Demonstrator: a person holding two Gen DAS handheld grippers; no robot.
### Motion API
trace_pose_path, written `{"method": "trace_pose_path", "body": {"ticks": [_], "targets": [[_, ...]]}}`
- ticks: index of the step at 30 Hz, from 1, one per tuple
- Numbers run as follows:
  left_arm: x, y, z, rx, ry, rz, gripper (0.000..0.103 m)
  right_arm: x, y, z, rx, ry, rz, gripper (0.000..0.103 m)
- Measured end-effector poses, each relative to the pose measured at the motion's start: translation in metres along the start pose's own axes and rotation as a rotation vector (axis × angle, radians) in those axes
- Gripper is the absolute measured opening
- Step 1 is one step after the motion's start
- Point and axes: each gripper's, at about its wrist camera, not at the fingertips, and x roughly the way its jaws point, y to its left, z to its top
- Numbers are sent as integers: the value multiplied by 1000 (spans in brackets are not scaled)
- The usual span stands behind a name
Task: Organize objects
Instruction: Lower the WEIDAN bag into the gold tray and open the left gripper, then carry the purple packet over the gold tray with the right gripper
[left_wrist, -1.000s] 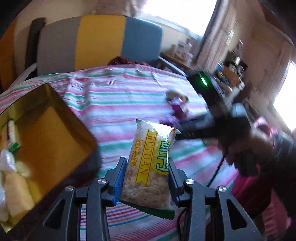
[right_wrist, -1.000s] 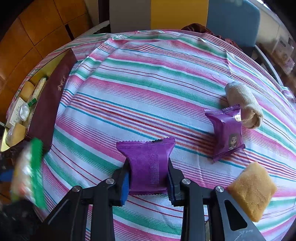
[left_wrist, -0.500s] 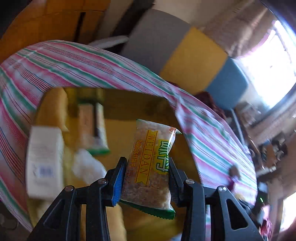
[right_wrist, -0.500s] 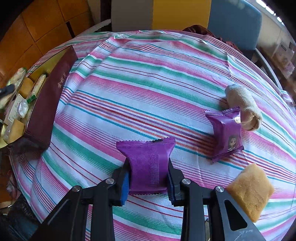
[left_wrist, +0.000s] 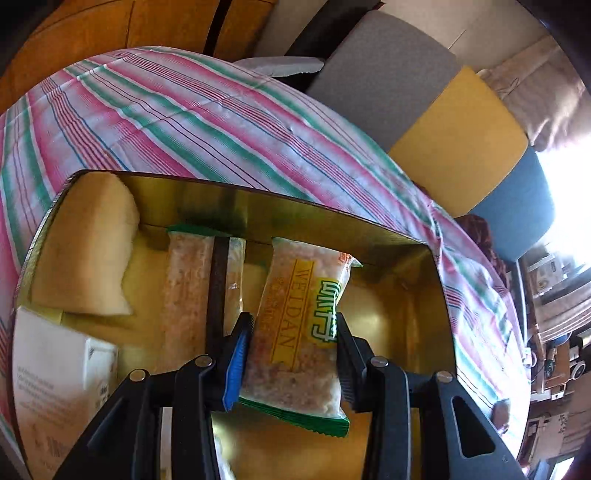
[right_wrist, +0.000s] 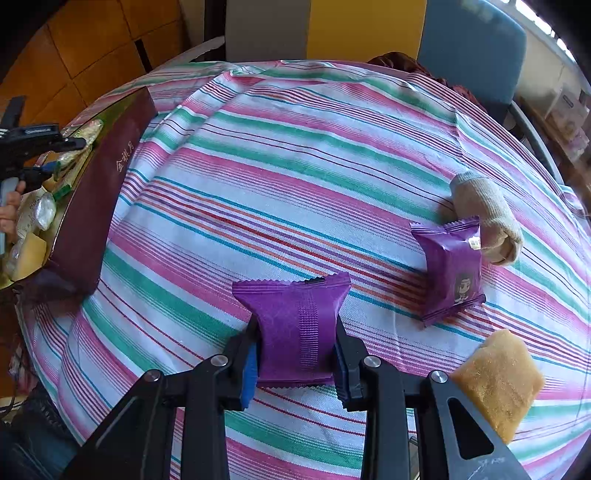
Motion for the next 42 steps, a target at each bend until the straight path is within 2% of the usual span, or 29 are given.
{"method": "trace_pose_path", "body": {"ticks": [6, 12, 15, 18, 19, 23, 28, 34, 42], "targets": [[14, 0, 8, 13, 4, 50, 42, 0, 0, 0, 0, 0, -1, 33], [3, -2, 7, 56, -15, 69, 43, 0, 1, 0, -3, -1, -4, 33], [-13, -6, 2, 110, -57, 82, 43, 0, 2, 0, -7, -2, -8, 33], [-39, -11, -11, 190, -133, 102, 43, -1, 3, -1, -17, -4, -18, 34], [-50, -16, -19, 240, -175, 112, 43, -1, 4, -1, -20, -5, -22, 34], [-81, -29, -48, 364, -261, 110, 43, -1, 5, -2, -30, -7, -30, 34], [-114, -30, -83, 430, -313, 98, 43, -1, 7, -3, -36, -10, -37, 34], [-131, -23, -112, 453, -308, 100, 43, 0, 9, -3, -45, -14, -47, 34], [-133, -10, -128, 442, -280, 89, 43, 0, 11, -4, -50, -20, -57, 34]]}}
